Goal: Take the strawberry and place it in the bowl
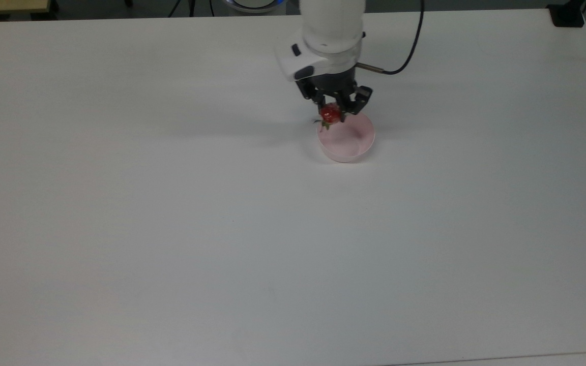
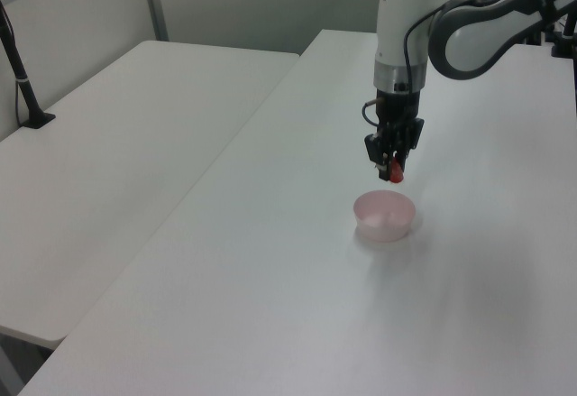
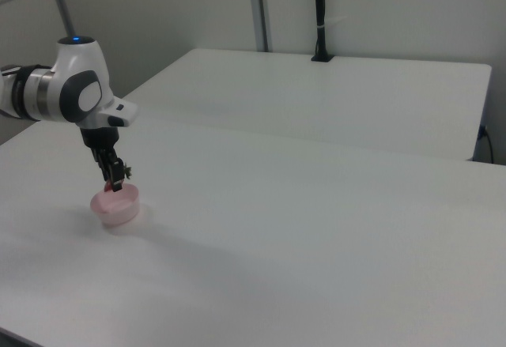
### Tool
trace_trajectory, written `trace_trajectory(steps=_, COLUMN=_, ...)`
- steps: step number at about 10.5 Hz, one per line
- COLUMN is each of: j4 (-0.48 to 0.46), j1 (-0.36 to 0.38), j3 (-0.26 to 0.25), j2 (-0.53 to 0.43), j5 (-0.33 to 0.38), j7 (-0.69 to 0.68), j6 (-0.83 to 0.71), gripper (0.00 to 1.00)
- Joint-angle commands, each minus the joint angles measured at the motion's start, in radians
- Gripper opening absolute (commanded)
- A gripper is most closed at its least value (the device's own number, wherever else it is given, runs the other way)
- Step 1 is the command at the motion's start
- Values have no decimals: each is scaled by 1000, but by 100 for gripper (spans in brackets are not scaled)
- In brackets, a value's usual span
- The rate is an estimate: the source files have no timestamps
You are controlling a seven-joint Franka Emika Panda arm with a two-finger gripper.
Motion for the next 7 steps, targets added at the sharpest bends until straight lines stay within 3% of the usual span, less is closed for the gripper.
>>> trace_trajectory(steps=1, j4=30, j1=20, j3=6, j2=43, j5=7, j7=59, j6=-5, gripper=96)
trace_trajectory(steps=2, j4=31, j1=18, j3=6, j2=49, j5=4, j7=68, j6=-3, gripper=100)
trace_trajectory(steps=5, j4=67, j1=-9, j3=5, j2=27, j5=2, j7=74, j6=-49, gripper=100)
trace_trajectory(steps=7, j4=152, j1=-34, j3=-4, j2=-9, j5=-1, j7=33, j6=-202, gripper=100)
